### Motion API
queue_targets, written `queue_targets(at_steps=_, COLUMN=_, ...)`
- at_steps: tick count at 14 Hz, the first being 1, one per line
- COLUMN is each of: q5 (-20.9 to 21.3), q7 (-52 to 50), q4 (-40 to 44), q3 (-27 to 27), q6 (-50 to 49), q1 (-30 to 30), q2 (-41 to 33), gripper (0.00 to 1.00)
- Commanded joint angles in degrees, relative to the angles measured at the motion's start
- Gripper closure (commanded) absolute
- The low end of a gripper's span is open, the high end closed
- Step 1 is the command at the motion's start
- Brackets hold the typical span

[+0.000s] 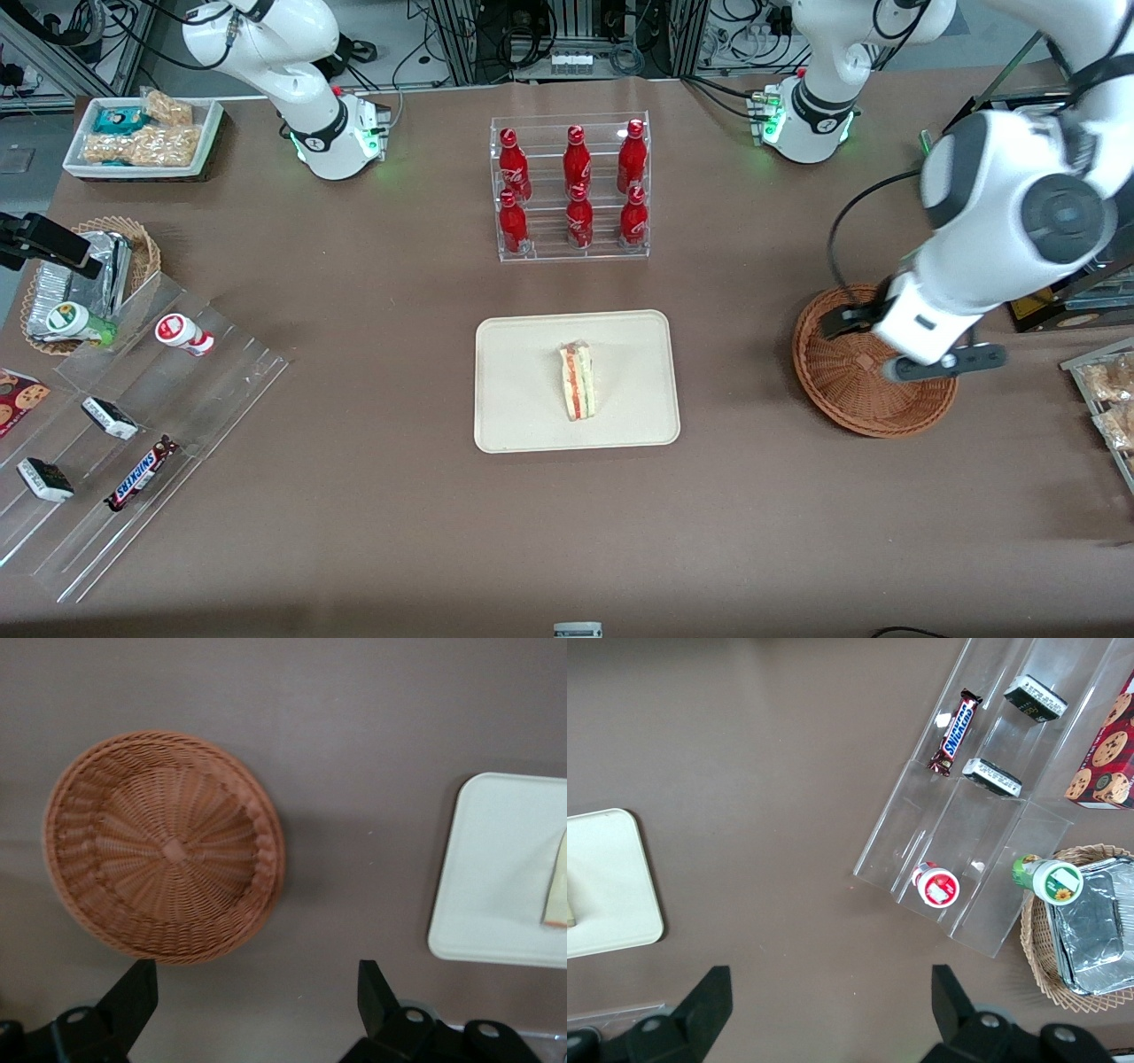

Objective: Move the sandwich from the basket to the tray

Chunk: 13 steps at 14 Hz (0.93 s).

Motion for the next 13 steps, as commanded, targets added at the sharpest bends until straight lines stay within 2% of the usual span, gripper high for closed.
queue_targets(at_steps=1, q5=-0.5, q7=5.0, q4=-1.9, q3=-0.6, q6=-2.2, q1=3.0, q2=-5.1, gripper=0.0)
queue_targets(at_steps=5, q5=-0.3, q7=13.0, q4=2.5, q3=-3.1, q6=-6.2, q1=9.4, q2=-7.0, gripper=0.0)
queue_targets(at_steps=9, q5=0.3, q7=17.6, q4=6.4, q3=-1.5, q6=-7.7, q1=9.2, q2=-7.8, gripper=0.0)
queue_targets(at_steps=13, q5=-0.1, q7=17.1, q4=6.3, q3=0.6, q6=-7.8, q1=6.6, q2=-7.6, gripper=0.0)
